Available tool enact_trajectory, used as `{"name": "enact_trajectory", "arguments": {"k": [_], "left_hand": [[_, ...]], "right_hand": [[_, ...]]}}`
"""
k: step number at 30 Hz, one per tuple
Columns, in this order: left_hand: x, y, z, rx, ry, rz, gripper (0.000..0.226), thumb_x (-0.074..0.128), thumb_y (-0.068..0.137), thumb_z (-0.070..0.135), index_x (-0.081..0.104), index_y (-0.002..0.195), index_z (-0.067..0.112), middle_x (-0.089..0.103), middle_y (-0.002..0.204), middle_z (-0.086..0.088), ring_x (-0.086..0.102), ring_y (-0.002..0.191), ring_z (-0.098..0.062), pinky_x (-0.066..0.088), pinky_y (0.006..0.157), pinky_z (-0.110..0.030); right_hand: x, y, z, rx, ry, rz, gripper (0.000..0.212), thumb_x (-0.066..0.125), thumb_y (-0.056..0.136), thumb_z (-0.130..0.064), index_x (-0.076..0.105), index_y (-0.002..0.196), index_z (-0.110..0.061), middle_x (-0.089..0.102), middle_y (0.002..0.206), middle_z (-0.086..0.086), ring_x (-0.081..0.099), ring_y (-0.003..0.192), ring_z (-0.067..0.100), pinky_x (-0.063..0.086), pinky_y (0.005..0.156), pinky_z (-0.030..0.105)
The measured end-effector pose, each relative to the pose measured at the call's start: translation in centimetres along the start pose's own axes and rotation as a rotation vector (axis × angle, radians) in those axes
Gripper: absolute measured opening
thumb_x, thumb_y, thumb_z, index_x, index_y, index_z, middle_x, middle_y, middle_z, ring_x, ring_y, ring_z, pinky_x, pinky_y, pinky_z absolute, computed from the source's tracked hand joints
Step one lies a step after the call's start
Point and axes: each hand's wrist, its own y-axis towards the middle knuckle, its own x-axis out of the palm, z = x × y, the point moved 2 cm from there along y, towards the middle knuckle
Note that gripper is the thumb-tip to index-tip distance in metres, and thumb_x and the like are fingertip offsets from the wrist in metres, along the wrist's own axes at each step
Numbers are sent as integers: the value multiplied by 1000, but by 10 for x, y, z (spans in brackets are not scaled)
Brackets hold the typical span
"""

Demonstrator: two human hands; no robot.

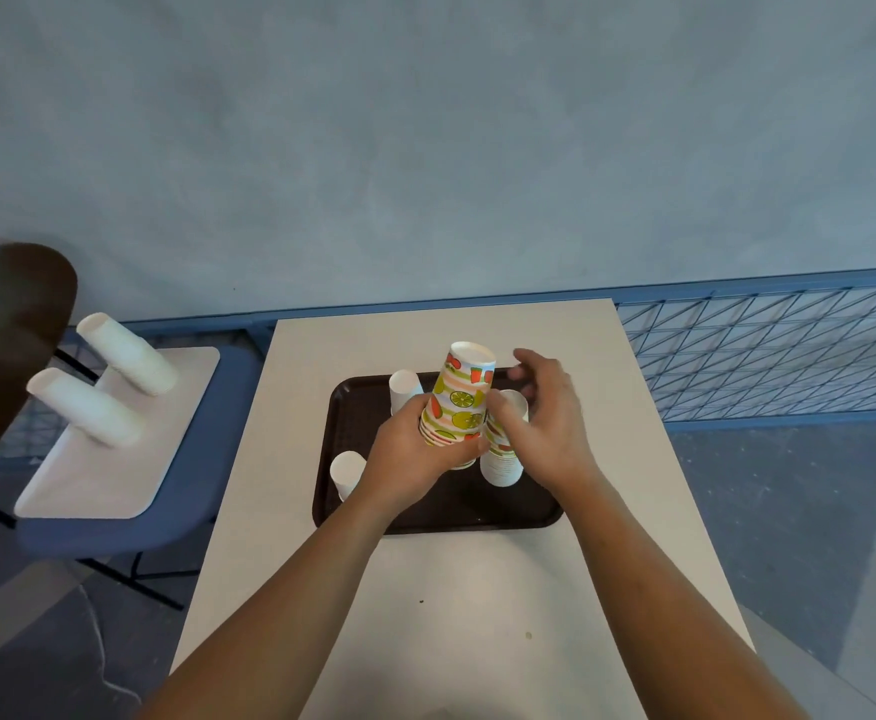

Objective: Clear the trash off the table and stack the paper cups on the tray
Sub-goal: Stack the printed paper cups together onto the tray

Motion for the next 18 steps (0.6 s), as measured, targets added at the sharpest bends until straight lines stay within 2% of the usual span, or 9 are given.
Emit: {"name": "enact_trajectory", "arguments": {"k": [2,4,9,11,15,18], "left_hand": [[4,2,11,36,39,-18,51,89,78,42,59,119,38,71,107,18,69,98,-2,57,87,-24],[9,3,20,67,55,-43,55,90,77,40,56,120,40,68,106,21,67,96,1,53,84,-18],[13,3,27,133,7,-104,69,93,73,40,55,131,44,71,114,24,68,105,6,56,87,-16],[14,4,27,147,4,-114,71,92,74,43,56,136,40,72,117,21,68,106,5,58,91,-22],[16,9,26,143,54,-136,87,89,74,53,47,149,38,69,126,19,68,112,-1,60,98,-33],[17,10,28,142,74,-166,94,90,74,50,42,154,35,67,129,19,67,114,0,58,100,-30]], "right_hand": [[2,4,-12,33,35,-184,55,69,85,-60,57,129,-29,65,114,-15,62,106,2,51,89,23],[1,7,-14,80,77,-251,51,73,85,-57,60,124,-29,69,113,-16,66,100,-1,55,88,22],[-11,13,-9,121,136,-185,51,72,85,-57,65,123,-24,74,114,-10,72,98,4,60,85,25],[-14,13,-6,155,165,-177,50,71,86,-57,65,123,-24,75,113,-10,73,98,5,61,87,28],[-17,11,-1,198,234,-109,45,71,88,-55,66,120,-24,75,111,-9,74,97,6,62,87,33],[-24,11,4,229,346,-55,35,71,92,-45,68,117,-22,77,108,-6,75,97,9,62,90,39]]}}
